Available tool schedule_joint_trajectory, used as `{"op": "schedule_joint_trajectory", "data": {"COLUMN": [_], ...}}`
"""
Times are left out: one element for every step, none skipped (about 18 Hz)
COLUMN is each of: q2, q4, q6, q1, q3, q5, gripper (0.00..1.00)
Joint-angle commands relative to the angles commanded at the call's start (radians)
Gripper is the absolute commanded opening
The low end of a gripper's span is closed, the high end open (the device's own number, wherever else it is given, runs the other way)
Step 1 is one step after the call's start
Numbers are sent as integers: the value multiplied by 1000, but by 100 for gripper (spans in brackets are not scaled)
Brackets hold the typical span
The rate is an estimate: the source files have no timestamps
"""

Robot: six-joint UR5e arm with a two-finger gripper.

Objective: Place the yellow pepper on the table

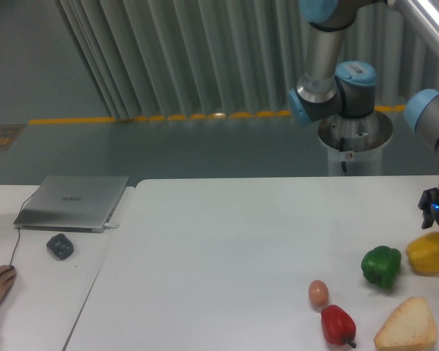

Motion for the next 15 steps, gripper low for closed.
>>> {"op": "schedule_joint_trajectory", "data": {"q2": [2,3,5,8,17,20,18,18,21,21,23,23,23,25,25], "q4": [9,17,28,37,44,60,64,69,71,74,84,91,91,91,91], "q6": [0,-9,-11,-11,-11,-12,-14,-12,-8,3,5,6,5,5,5], "q1": [0,0,-2,-3,-5,-6,-9,-11,-12,-11,-11,-8,-6,-6,-6], "q3": [2,2,2,3,6,15,28,28,28,32,32,29,29,29,29], "q5": [0,0,0,0,0,2,3,2,0,0,0,-2,0,0,0], "gripper": [100,100,100,100,100,100,100,100,100,100,100,100,100,100,100]}}
